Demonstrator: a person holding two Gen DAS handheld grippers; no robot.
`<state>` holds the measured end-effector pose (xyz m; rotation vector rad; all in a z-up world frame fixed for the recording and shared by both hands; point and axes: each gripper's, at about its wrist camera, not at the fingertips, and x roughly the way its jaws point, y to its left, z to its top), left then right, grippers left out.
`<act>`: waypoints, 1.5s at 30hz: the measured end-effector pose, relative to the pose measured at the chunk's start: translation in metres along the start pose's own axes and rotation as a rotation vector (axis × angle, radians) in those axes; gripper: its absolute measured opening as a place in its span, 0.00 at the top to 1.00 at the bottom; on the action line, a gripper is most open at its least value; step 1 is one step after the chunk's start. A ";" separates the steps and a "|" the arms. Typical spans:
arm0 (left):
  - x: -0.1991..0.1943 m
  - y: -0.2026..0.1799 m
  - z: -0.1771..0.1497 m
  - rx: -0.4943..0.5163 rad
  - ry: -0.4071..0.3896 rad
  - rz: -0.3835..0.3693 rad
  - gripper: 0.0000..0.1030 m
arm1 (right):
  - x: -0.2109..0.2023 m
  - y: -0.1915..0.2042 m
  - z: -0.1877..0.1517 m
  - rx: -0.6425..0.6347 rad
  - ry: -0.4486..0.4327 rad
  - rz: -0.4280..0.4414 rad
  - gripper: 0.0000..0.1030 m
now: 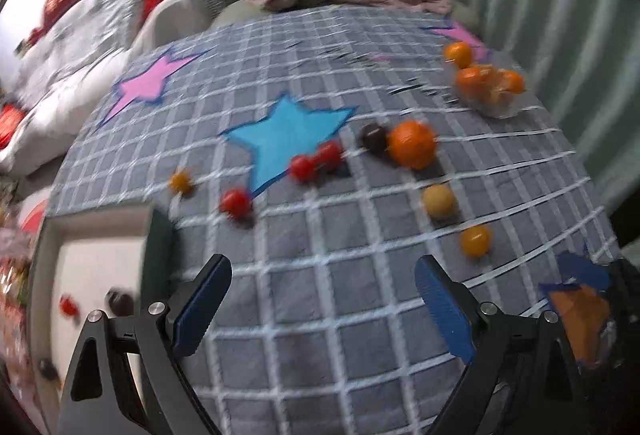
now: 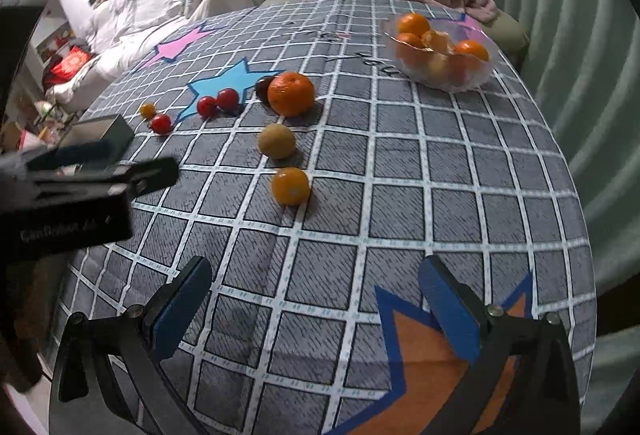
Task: Organize fruits
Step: 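Move both open tools back over the remaining fruits on the cloth, then grasp a brownish-yellow fruit with the left tool while the right tool grasps a kumquat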
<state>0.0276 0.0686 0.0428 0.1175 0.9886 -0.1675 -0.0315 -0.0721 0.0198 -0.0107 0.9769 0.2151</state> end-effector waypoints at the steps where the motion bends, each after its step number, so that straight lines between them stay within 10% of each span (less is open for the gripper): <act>1: 0.001 -0.005 0.004 0.019 -0.008 -0.018 0.09 | 0.001 0.001 0.001 -0.012 -0.004 0.004 0.01; 11: 0.034 -0.040 0.028 0.103 0.019 -0.087 0.12 | 0.014 0.000 0.009 -0.035 -0.015 0.038 0.14; 19: 0.056 -0.047 0.034 0.091 0.074 -0.098 0.49 | 0.027 0.006 0.024 -0.045 -0.046 0.057 0.43; 23: 0.055 -0.045 0.037 0.090 0.073 -0.096 0.72 | 0.029 0.010 0.027 -0.061 -0.054 0.071 0.78; 45: -0.007 -0.013 -0.064 0.035 0.014 -0.055 0.72 | -0.018 -0.018 -0.035 0.088 -0.009 0.128 0.77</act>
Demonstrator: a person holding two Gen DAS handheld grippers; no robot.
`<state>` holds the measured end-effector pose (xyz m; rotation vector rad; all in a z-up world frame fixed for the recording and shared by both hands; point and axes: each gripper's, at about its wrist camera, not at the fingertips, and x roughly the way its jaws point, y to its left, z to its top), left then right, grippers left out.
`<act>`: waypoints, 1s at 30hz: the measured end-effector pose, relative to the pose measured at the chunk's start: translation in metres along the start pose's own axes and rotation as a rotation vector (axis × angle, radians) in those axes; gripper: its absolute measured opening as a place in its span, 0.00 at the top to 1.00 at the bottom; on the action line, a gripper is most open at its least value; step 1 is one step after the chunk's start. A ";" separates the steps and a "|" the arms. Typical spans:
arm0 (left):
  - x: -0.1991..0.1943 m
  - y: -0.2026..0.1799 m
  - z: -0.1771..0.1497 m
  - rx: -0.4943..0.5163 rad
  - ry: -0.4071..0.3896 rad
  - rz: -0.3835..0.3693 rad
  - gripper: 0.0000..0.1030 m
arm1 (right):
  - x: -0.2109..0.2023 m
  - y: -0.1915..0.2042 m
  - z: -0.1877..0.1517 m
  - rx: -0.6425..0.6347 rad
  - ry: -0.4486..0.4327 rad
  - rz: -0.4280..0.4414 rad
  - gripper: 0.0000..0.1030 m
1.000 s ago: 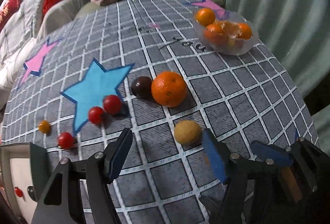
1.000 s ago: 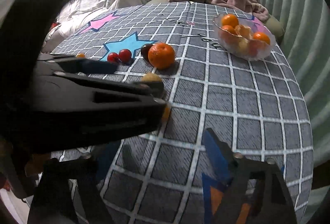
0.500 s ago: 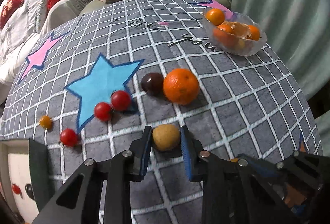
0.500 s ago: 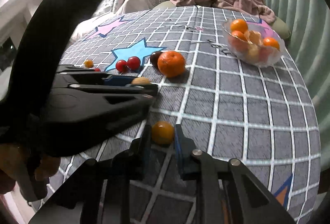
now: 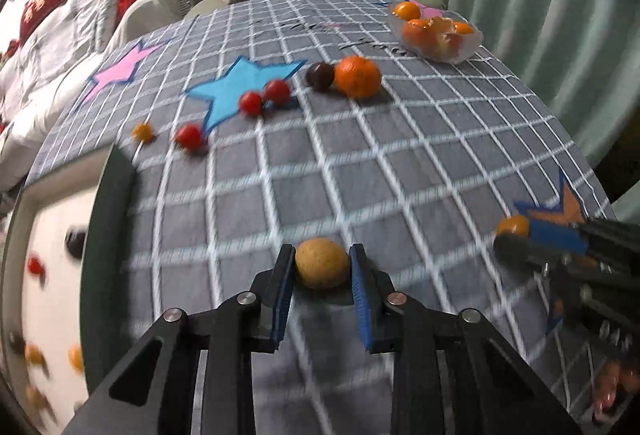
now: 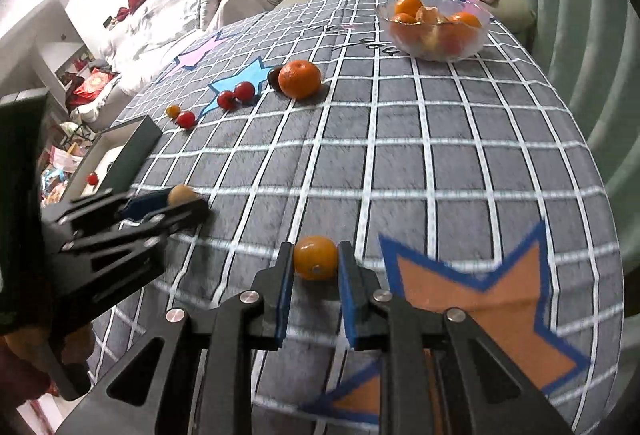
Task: Organize fruits
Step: 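Grasp a brownish-yellow fruit with the left tool while the right tool grasps a kumquat, then carry both fruits over the white tray and open both tools to release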
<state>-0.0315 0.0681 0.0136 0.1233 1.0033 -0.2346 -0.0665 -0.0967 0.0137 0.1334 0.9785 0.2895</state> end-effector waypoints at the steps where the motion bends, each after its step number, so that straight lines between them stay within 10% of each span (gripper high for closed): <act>1: -0.005 0.002 -0.008 -0.011 0.000 0.004 0.72 | -0.002 0.001 -0.004 -0.003 0.000 -0.002 0.77; 12: -0.041 0.019 -0.066 -0.097 0.002 0.037 0.72 | -0.024 0.011 -0.038 0.006 0.008 -0.001 0.77; 30: -0.048 0.028 -0.073 -0.140 0.000 0.019 0.72 | -0.040 0.023 -0.046 0.007 0.019 -0.009 0.77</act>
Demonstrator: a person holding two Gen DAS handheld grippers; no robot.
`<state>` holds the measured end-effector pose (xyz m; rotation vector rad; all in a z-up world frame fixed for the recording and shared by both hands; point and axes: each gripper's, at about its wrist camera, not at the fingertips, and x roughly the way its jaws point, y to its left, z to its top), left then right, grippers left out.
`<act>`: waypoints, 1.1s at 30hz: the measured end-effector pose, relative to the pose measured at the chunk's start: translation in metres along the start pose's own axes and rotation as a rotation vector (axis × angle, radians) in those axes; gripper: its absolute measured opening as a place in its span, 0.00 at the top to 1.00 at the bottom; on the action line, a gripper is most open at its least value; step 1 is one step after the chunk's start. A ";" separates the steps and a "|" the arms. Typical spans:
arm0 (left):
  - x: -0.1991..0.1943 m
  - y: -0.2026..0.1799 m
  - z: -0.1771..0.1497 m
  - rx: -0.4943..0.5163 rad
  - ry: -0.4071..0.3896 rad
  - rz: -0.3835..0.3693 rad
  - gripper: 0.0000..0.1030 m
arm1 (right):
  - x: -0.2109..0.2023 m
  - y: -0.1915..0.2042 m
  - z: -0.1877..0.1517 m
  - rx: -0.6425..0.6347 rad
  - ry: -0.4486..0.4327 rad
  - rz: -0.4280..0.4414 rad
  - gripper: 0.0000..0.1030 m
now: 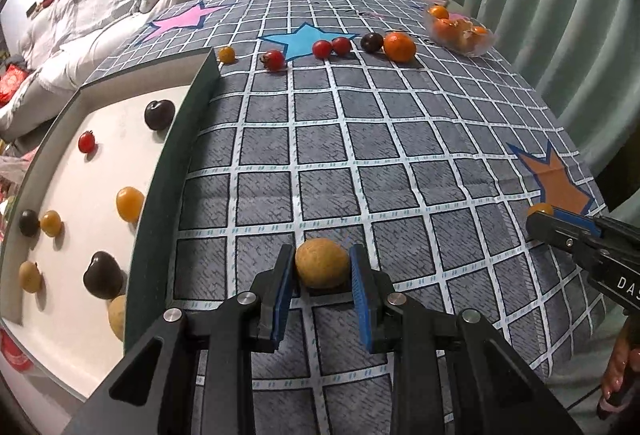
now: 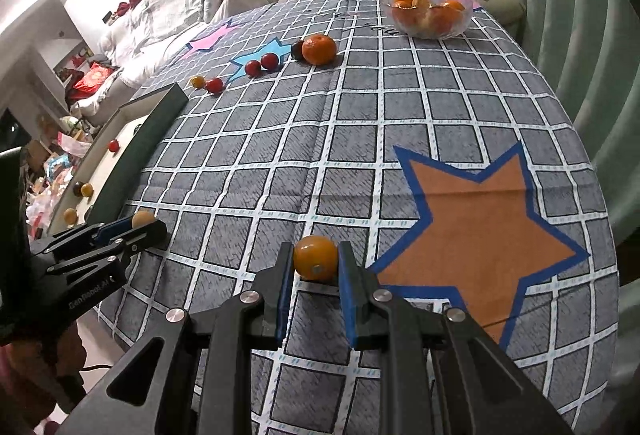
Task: Organize fruits
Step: 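Carry both fruits over the white tray and open both tools to release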
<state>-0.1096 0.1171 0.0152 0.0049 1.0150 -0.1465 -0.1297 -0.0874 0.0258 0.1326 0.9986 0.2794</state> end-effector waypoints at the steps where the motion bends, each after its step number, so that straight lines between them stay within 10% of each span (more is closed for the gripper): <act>1: -0.002 0.001 0.000 -0.003 -0.001 -0.003 0.72 | -0.001 0.001 0.001 -0.002 0.000 0.000 0.77; 33: -0.059 0.141 0.021 -0.201 -0.133 0.084 0.72 | 0.024 0.166 0.077 -0.260 0.042 0.155 0.77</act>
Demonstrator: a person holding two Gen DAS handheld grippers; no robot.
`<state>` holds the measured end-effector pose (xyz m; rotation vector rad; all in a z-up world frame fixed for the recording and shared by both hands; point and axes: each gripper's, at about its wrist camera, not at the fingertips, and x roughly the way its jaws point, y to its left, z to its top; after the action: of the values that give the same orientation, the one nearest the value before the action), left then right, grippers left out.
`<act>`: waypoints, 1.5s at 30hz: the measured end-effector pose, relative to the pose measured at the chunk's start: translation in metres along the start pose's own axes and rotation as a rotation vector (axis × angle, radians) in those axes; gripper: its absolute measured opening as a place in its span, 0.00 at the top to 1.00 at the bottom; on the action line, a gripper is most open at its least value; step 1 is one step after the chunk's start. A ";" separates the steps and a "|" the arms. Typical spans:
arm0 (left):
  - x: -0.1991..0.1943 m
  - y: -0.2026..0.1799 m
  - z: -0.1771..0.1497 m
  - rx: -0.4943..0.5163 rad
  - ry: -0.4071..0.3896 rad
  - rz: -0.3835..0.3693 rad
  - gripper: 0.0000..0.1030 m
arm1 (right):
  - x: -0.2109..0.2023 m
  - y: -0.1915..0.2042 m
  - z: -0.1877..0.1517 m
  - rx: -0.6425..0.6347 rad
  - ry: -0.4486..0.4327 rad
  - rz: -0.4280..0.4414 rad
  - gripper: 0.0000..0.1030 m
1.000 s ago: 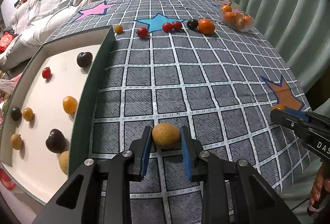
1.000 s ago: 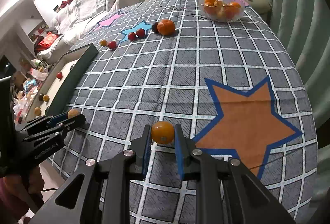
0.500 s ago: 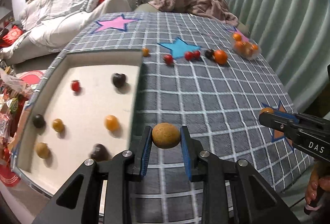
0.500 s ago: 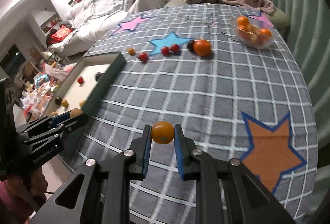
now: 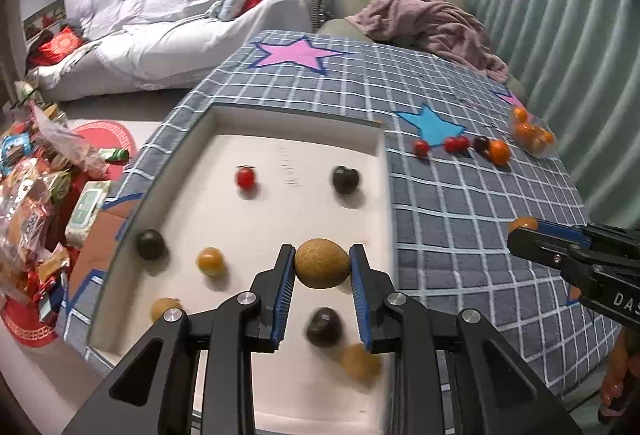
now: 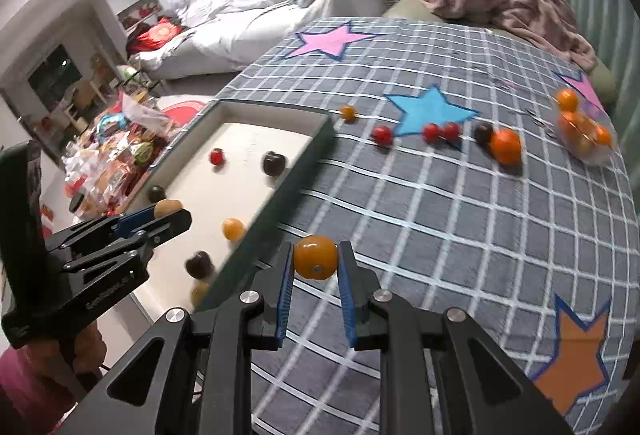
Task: Organize fruits
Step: 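Carry both fruits over the white tray and open both tools to release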
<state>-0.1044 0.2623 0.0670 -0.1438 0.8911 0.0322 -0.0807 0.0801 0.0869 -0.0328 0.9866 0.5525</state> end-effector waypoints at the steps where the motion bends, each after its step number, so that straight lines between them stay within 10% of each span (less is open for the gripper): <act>1: 0.001 0.005 0.001 -0.008 0.000 0.005 0.72 | 0.003 0.005 0.003 -0.010 0.004 0.004 0.77; 45: 0.085 0.036 0.029 0.040 0.132 0.210 0.72 | 0.127 0.053 0.060 -0.147 0.185 0.022 0.77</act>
<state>-0.0319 0.2989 0.0154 -0.0141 1.0349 0.2021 -0.0041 0.1965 0.0308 -0.2071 1.1257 0.6494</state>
